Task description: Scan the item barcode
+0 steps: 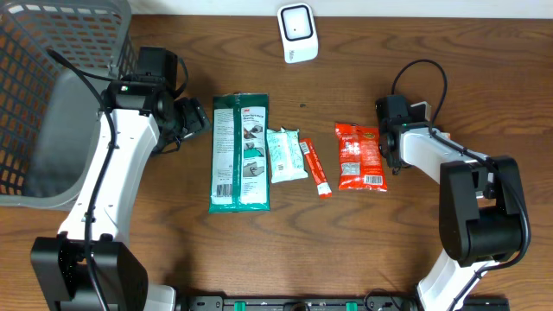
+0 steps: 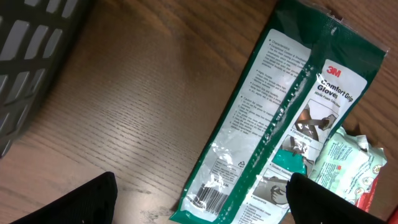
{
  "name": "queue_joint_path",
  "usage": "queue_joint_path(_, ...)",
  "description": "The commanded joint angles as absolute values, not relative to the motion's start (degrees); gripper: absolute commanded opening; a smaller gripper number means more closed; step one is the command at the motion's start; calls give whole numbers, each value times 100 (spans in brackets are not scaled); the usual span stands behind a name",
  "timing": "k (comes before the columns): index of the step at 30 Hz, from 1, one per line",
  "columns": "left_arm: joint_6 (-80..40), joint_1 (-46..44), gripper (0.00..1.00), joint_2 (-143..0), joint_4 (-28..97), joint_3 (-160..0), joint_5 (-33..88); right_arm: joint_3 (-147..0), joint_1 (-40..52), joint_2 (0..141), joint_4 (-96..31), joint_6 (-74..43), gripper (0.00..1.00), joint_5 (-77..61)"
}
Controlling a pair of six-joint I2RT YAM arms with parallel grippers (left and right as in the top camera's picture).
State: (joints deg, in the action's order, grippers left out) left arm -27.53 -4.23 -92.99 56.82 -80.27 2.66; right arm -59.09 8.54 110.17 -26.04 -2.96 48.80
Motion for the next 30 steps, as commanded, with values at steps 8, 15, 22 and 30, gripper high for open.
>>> queue_joint_path(8,-2700,-414,88,-9260,5717,-8047,193,-6270,873,10624,-3026,-550,33,4023)
queue_joint_path(15,-2703,-414,88,-9260,5717,-8047,193,-6399,644,9334,-3201,-550,61,3153)
queue_joint_path(22,-2703,-414,88,-9260,5717,-8047,193,-6396,-340,8803,-3645,-552,68,1588)
queue_joint_path(30,-2703,-414,88,-9260,5717,-8047,193,-6396,-1900,9314,-3747,-548,67,-340)
